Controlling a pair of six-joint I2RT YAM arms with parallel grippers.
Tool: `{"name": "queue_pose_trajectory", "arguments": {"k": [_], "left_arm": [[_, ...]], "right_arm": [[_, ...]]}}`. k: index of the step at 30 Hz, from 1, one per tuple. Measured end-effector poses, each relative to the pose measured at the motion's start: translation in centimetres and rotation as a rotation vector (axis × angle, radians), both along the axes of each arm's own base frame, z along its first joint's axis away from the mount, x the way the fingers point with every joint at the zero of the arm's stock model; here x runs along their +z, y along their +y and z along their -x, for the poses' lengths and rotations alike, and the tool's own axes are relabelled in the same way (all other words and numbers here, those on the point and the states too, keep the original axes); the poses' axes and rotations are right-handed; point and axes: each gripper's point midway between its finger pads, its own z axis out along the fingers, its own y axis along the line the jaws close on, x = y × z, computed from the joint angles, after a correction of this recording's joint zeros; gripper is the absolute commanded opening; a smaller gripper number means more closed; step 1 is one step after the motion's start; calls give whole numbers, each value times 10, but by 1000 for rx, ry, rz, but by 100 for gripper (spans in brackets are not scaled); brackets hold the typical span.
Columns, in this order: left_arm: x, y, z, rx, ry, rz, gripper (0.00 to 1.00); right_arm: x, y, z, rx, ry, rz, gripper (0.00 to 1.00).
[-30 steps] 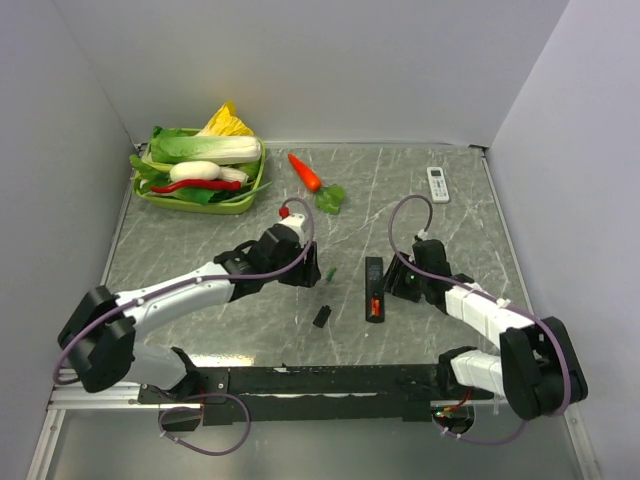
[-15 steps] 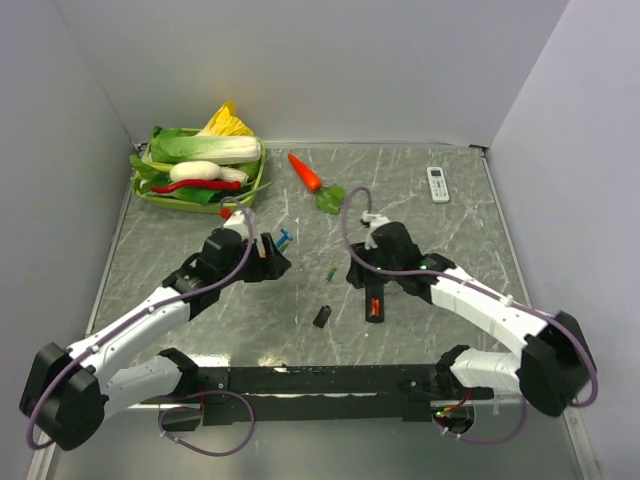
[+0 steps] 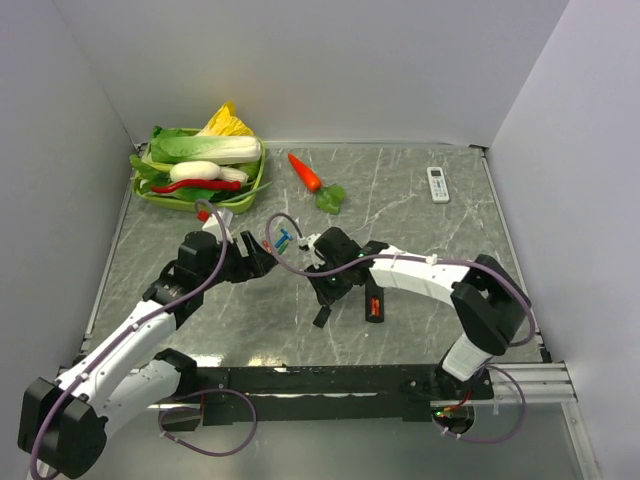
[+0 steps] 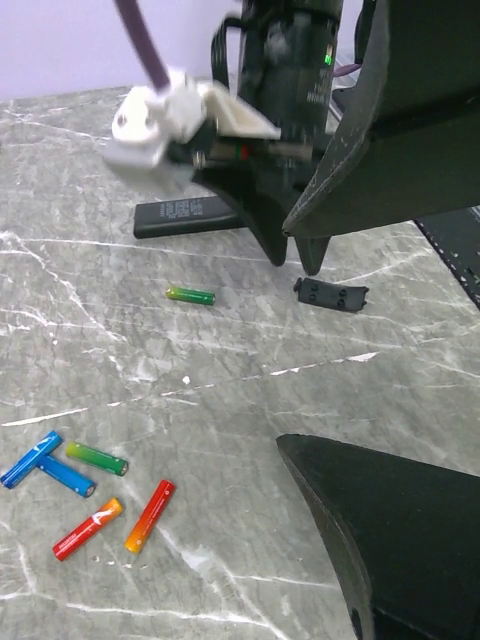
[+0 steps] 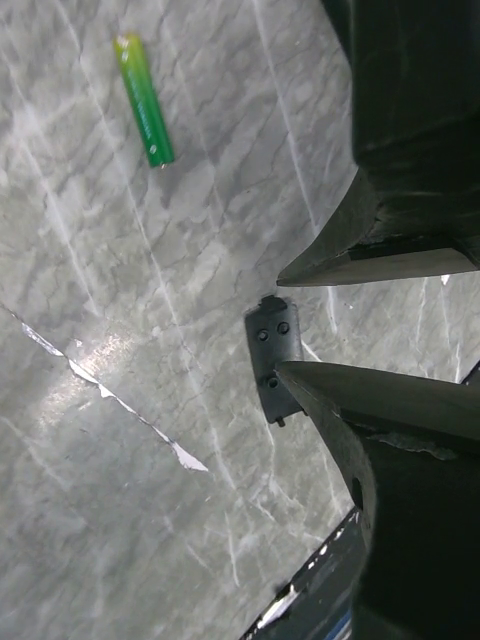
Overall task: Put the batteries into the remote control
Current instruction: Pick up the battery cover at the center of the board.
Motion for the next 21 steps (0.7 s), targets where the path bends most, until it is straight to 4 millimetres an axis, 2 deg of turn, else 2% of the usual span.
{"name": "queue_pose_trajectory", "arguments": {"k": [10,13,17,21], "left_arm": [[-4,-3,2,-24,22,12,84],[-7,-4,2,-32,32,12,84],[-8,-6,4,-43,43,21,84],[-6,-10,3,-57,46,40,84]], "right_arm": [[-28,-8,11,63,55,123,40],[-32,-8,15,81,64,135,34],[-34,-9,16,98,62,143,17],[-34,-8,15,115,51,144,6]]}}
